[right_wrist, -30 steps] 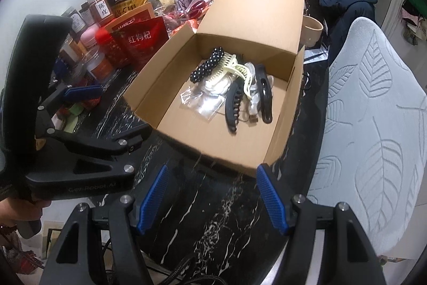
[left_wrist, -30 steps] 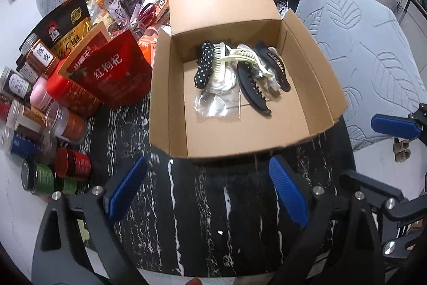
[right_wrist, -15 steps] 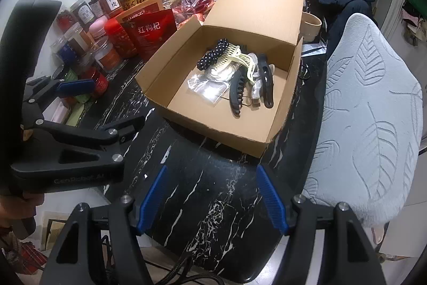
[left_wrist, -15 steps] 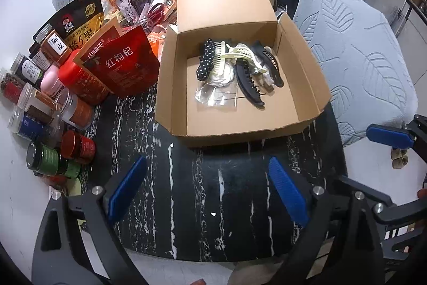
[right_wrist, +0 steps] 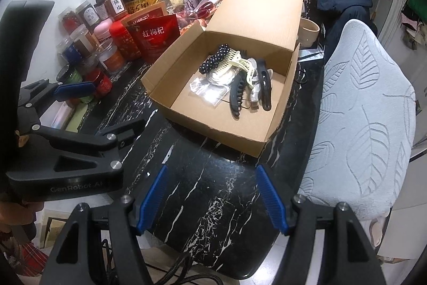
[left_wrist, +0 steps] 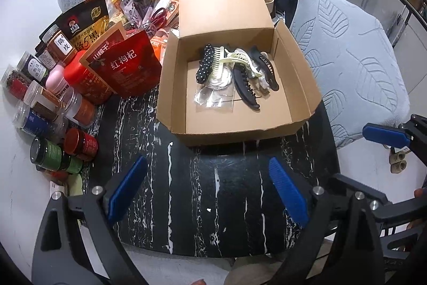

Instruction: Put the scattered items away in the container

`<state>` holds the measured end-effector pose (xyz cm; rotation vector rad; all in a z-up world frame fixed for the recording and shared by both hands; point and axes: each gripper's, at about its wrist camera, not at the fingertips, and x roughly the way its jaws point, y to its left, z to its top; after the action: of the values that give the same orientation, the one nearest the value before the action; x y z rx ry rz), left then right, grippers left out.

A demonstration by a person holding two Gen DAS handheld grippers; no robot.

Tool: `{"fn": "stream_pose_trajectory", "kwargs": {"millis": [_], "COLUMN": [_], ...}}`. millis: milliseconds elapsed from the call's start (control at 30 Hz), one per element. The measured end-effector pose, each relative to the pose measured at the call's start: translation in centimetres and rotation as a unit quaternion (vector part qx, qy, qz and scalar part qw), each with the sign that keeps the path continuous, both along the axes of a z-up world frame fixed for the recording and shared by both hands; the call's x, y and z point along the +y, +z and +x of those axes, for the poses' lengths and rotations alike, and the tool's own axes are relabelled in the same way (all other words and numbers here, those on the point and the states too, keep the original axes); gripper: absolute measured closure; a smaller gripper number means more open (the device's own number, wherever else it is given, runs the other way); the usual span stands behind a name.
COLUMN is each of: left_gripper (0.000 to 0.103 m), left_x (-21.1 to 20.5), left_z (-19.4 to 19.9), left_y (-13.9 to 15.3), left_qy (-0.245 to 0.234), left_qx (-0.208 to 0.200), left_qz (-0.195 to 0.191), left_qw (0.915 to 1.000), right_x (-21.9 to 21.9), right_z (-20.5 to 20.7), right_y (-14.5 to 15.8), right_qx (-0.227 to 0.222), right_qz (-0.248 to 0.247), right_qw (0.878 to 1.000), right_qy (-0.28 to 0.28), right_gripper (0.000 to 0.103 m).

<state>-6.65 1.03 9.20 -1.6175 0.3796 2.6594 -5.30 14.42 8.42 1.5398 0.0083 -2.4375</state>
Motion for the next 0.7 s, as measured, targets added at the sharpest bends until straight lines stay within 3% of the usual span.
{"fn": "stream_pose_trajectory", "kwargs": {"millis": [700], "left_gripper": [0.01], "left_x": [0.22], "left_z": [-0.14], "left_y": [0.01], "left_qy": [0.007], "left_qx": [-0.004], "left_qz": [0.012], "left_qw": [0.9999], "right_x": [0.21], "right_z": [0.13], "right_y": [0.29], "right_qx": [0.002], "right_qz": [0.001], "right_qw": [1.0], "right_qy": [0.0], "right_gripper": [0.033]}}
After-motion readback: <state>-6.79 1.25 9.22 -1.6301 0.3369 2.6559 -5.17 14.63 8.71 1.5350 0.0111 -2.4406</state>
